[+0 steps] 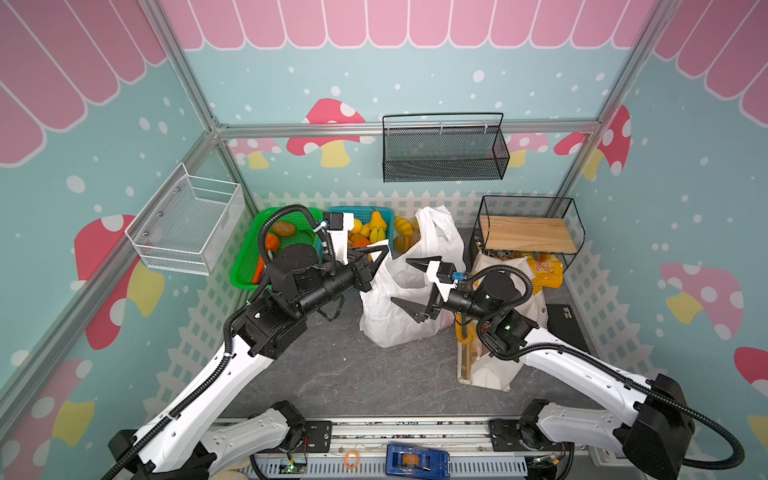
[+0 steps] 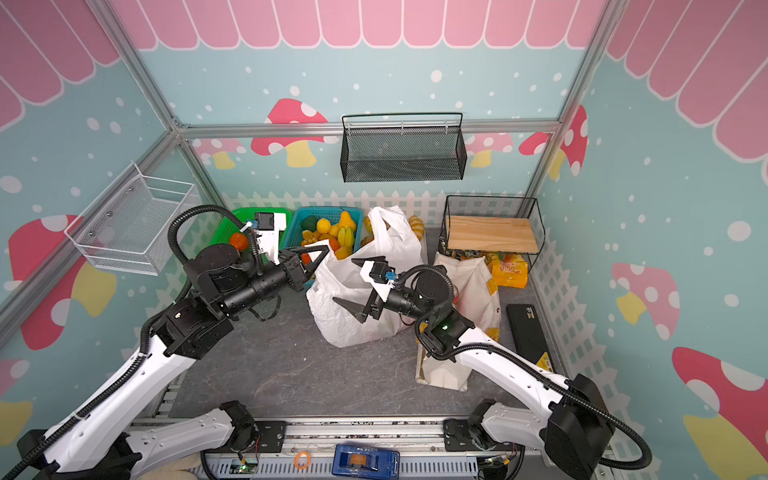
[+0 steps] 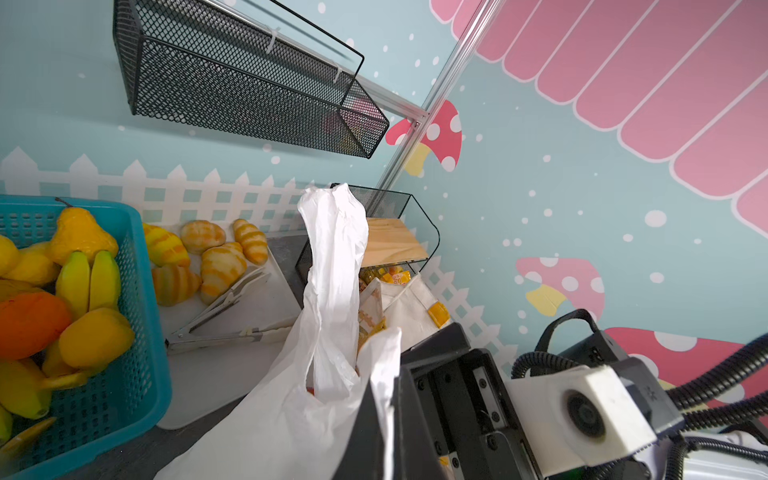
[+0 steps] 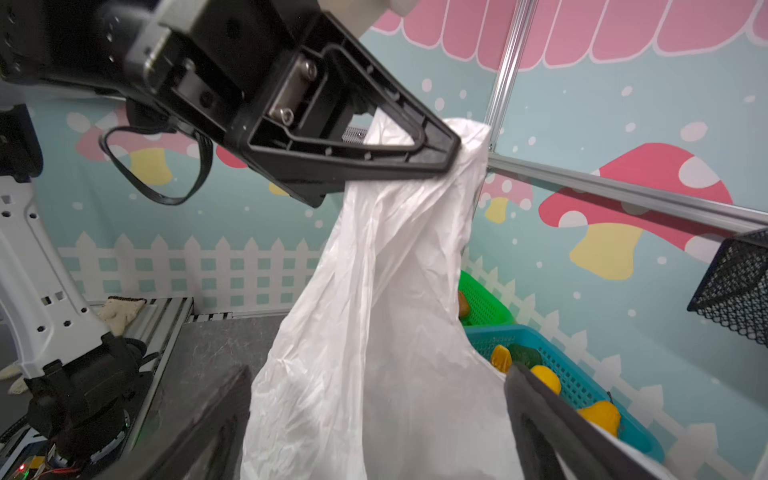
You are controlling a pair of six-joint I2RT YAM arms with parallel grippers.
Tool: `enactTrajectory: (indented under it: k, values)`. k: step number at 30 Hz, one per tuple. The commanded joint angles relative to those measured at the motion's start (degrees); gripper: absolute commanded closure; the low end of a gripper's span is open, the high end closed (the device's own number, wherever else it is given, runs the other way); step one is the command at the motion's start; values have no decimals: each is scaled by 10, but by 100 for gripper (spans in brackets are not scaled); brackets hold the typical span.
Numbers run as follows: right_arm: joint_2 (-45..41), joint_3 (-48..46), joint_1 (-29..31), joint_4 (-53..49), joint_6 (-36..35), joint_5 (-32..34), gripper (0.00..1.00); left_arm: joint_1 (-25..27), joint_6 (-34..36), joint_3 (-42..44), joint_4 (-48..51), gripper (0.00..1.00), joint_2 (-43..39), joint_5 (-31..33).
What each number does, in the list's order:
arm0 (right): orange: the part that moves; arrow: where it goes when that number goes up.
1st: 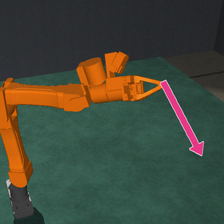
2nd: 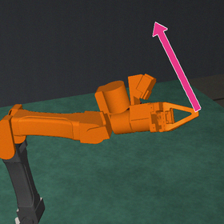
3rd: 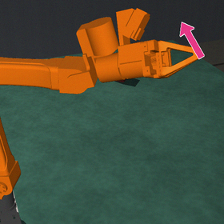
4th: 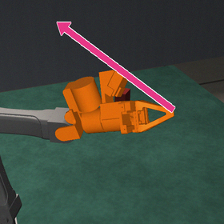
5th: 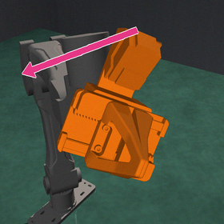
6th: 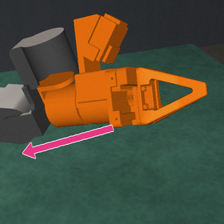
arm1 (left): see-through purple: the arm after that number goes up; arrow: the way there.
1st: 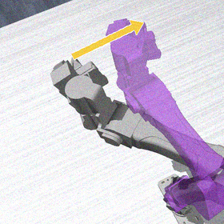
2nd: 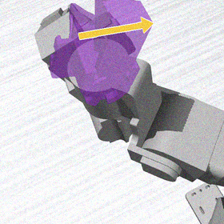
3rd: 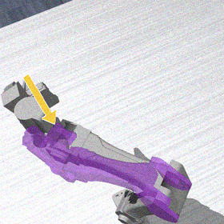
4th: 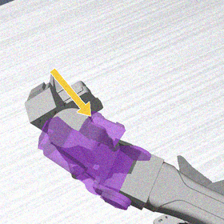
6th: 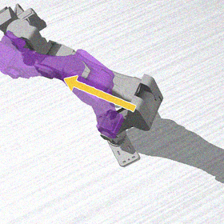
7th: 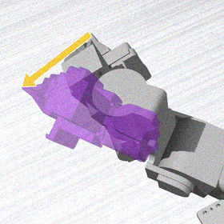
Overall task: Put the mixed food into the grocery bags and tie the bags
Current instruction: 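Raise both bag handles with both grippers, bringing them toward each other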
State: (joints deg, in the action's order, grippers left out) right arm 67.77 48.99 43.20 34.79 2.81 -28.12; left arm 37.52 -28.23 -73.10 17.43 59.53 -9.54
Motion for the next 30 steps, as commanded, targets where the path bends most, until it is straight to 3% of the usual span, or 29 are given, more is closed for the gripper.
enactTrajectory:
  k: [1,9,11,13,17,18,22,30]
  values:
    - [13,10,6,88,12,-13,3,-4,-22,8,-27,100,-10,-17]
    - [89,74,7,71,30,-26,7,-5,-33,16,-45,100,-11,-33]
    - [106,75,7,72,40,-28,19,-5,-37,15,-48,100,-12,-31]
    - [112,62,7,73,48,-27,43,-8,-42,17,-54,100,-13,-28]
    - [111,29,10,70,57,-2,78,-9,-49,25,-68,100,-14,-31]
    - [108,21,11,68,58,11,81,-9,-50,26,-70,100,-12,-31]
    - [94,16,18,66,57,60,78,-9,-59,34,-84,100,-10,-36]
    - [96,30,40,101,61,104,43,-9,-85,46,-104,100,-10,-43]
